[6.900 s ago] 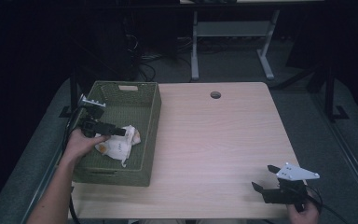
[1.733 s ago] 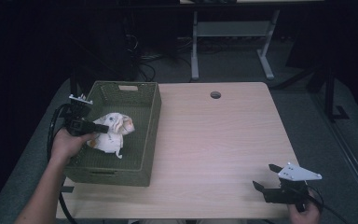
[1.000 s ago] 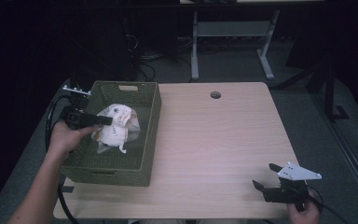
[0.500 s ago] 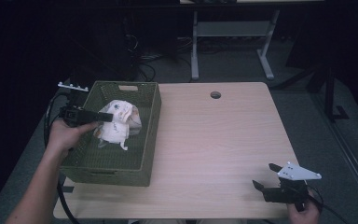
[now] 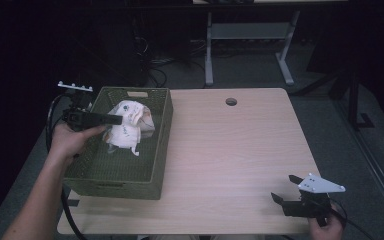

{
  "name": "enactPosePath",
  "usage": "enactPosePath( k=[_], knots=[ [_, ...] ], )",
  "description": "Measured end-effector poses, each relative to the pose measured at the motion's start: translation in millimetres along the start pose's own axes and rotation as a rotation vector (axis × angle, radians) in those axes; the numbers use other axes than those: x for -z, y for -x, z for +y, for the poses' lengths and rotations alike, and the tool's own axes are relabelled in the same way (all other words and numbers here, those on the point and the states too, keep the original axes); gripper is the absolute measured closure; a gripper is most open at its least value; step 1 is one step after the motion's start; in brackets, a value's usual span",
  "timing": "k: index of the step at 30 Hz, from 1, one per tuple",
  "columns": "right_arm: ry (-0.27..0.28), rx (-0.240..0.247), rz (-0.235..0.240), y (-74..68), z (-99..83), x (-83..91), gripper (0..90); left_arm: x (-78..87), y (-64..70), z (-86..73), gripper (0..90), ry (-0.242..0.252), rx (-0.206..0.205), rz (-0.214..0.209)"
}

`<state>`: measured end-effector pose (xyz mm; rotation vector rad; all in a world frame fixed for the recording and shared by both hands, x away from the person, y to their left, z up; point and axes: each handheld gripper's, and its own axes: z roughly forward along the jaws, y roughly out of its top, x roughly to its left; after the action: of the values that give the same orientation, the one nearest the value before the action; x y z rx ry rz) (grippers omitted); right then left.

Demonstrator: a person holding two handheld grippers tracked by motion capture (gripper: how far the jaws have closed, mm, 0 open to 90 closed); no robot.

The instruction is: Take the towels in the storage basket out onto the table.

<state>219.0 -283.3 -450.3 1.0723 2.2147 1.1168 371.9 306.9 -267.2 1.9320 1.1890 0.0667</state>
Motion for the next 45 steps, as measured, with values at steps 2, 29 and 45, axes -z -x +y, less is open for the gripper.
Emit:
enactPosePath(
  k=[2, 29, 45],
  knots=[
    [0.000, 0.000, 0.000, 0.0, 0.0, 0.0, 14.0, 0.7, 1.6, 1.5, 85.0, 0.006, 0.000, -0.004],
    [0.001, -0.004, 0.000, 0.6, 0.0, 0.4, 14.0, -8.5, 40.4, 30.4, 85.0, 0.019, -0.065, -0.078],
    [0.004, -0.005, 0.001, 0.8, 0.0, 0.6, 14.0, -32.5, 65.1, 43.2, 85.0, -0.011, -0.101, -0.122]
  ],
)
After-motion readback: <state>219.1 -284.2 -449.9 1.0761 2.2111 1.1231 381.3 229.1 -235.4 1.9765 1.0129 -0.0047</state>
